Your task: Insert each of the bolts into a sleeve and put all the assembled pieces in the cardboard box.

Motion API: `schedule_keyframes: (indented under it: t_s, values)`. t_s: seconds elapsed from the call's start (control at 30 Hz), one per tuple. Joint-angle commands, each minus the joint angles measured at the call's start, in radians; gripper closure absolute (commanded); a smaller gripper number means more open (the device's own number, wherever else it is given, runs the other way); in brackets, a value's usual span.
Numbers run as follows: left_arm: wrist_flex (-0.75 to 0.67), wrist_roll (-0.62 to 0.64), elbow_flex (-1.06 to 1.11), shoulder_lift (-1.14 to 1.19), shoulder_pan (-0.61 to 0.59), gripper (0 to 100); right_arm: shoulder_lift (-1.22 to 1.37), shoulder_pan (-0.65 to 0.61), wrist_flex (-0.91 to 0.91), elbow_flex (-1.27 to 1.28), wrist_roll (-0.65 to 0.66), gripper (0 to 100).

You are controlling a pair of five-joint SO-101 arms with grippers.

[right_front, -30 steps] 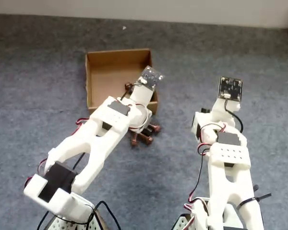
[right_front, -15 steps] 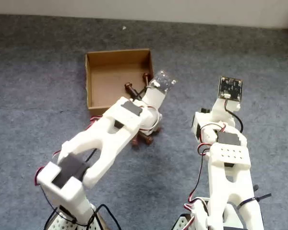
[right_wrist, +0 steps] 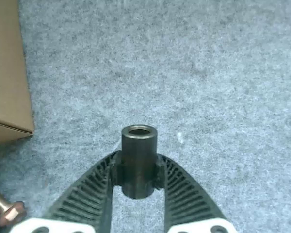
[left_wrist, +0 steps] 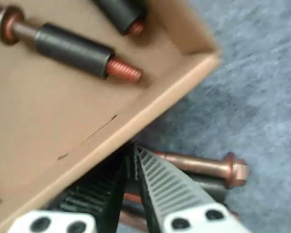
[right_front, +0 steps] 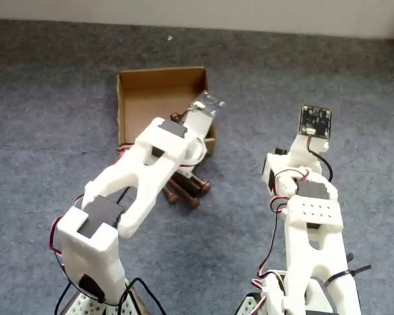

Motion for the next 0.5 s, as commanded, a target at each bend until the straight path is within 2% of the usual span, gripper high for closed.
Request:
schedule_keyframes:
  t_s: [0.0, 0.27, 0.47]
  values:
    - [0.066, 0.002, -0.035, -0.024, -0.074, 100, -0.035, 0.004, -0.024, -0.013, -0.006, 99.2]
    - [0.068, -0.014, 0.166, -0.288, -0.105, 100, -0.035, 0.004, -0.024, -0.013, -0.005, 99.2]
    - [0.072, -0.267, 0.294, -0.489, -0.111, 97, -0.035, 0.004, -0.024, -0.013, -0.005, 99.2]
